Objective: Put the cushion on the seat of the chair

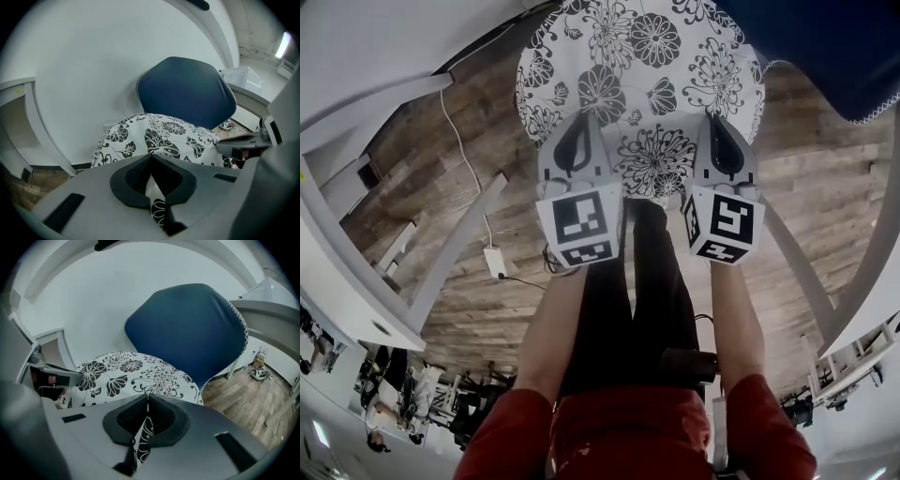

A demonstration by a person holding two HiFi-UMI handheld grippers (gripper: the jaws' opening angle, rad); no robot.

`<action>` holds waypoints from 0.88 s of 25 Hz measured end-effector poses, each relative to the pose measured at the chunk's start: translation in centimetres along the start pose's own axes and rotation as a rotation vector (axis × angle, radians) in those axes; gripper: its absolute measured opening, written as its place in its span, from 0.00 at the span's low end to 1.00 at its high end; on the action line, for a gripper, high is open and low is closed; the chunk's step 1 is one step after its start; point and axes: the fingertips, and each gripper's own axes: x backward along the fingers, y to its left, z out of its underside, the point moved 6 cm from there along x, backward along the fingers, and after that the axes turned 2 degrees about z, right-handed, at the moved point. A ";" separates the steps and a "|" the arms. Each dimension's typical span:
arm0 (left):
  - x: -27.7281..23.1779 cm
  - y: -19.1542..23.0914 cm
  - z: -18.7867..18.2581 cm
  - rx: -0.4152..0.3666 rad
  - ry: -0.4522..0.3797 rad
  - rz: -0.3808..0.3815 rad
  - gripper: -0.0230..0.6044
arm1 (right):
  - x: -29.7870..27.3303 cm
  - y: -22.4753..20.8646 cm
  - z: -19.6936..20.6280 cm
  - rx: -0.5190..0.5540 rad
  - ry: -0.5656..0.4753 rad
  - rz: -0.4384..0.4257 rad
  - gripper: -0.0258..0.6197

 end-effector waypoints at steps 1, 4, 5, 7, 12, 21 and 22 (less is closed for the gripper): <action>0.0 0.1 0.0 -0.002 -0.001 0.003 0.08 | 0.1 0.1 0.0 0.006 0.001 0.002 0.09; 0.0 0.3 0.0 0.000 0.000 0.007 0.08 | 0.2 0.4 -0.2 0.017 -0.001 0.007 0.09; -0.1 0.4 0.1 0.001 0.001 0.008 0.08 | 0.2 0.4 -0.2 0.018 -0.001 0.009 0.09; -0.2 0.3 0.3 -0.001 0.001 0.012 0.08 | 0.1 0.3 -0.1 0.017 0.000 0.013 0.09; -0.8 0.1 0.7 -0.030 -0.007 0.032 0.08 | -0.3 0.0 0.3 0.018 0.000 0.024 0.09; -1.2 0.2 0.9 -0.019 0.006 0.025 0.09 | -0.7 0.0 0.8 -0.008 0.010 0.037 0.09; -1.2 0.2 1.0 -0.022 0.007 0.022 0.09 | -0.8 -0.1 0.9 -0.009 0.011 0.038 0.09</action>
